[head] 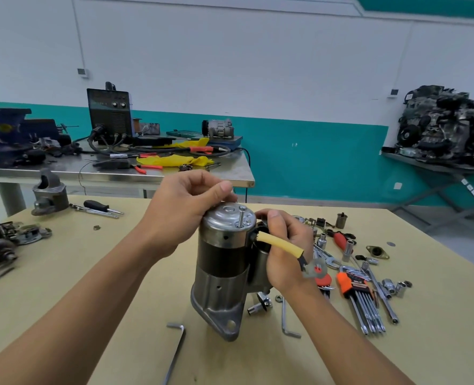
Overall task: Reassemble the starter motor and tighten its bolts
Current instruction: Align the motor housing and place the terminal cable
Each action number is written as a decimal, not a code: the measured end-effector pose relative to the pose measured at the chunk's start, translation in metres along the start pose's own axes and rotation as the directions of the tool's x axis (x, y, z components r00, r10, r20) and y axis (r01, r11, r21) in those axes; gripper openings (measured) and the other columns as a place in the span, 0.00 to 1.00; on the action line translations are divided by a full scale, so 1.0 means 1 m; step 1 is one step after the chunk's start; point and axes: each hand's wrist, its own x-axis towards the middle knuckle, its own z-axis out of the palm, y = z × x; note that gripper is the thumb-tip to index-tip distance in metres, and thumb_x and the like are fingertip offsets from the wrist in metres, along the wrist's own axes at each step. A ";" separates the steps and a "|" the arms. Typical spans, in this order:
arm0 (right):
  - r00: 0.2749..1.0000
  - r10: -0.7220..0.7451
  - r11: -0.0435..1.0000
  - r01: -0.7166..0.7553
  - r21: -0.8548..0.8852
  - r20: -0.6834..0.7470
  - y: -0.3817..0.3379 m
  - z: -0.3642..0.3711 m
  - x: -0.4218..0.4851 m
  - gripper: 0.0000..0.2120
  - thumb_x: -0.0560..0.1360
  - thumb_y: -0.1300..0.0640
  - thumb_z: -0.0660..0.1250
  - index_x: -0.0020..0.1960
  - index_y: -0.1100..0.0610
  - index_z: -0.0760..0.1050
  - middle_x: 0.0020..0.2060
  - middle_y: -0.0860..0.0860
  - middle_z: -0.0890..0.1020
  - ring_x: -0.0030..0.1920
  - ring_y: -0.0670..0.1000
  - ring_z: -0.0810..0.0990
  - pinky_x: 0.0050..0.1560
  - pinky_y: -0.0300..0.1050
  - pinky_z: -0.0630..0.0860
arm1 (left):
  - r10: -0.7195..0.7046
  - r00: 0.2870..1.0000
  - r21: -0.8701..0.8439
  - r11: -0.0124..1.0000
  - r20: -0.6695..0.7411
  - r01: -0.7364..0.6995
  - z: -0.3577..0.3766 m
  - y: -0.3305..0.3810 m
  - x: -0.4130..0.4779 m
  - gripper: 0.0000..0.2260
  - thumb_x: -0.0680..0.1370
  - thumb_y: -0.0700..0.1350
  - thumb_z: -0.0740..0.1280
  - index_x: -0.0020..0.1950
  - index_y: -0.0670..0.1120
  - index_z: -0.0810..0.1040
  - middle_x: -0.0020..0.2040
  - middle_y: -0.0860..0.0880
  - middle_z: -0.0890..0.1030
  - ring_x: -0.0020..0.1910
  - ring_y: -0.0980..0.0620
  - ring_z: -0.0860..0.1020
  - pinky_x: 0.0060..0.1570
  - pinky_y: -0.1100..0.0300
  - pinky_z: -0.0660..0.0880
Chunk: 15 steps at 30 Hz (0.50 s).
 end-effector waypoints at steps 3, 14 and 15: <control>1.000 -0.004 1.000 0.004 0.002 0.001 0.001 0.000 0.000 0.17 0.75 0.43 0.60 0.43 0.52 0.83 0.37 0.51 0.85 0.41 0.48 0.83 0.41 0.44 0.80 | -0.064 0.991 -0.045 0.997 0.114 0.070 -0.003 -0.001 0.000 0.13 0.83 0.49 0.60 0.58 0.46 0.82 0.51 0.48 0.87 0.52 0.51 0.85 0.50 0.55 0.81; 1.000 -0.018 0.999 0.017 0.027 0.011 -0.003 0.000 -0.001 0.17 0.74 0.43 0.60 0.42 0.51 0.83 0.38 0.52 0.84 0.40 0.46 0.82 0.40 0.36 0.77 | -0.132 0.970 -0.310 0.931 0.203 0.191 0.001 -0.001 0.000 0.14 0.80 0.46 0.60 0.58 0.40 0.80 0.56 0.44 0.86 0.56 0.48 0.84 0.48 0.62 0.81; 1.000 -0.025 0.999 0.024 0.044 0.013 -0.003 0.000 -0.001 0.16 0.74 0.43 0.60 0.42 0.51 0.83 0.38 0.53 0.84 0.39 0.44 0.82 0.38 0.35 0.77 | -0.130 0.965 -0.309 0.930 0.228 0.199 0.000 -0.001 0.001 0.16 0.81 0.47 0.59 0.61 0.41 0.79 0.58 0.46 0.85 0.59 0.49 0.83 0.49 0.62 0.81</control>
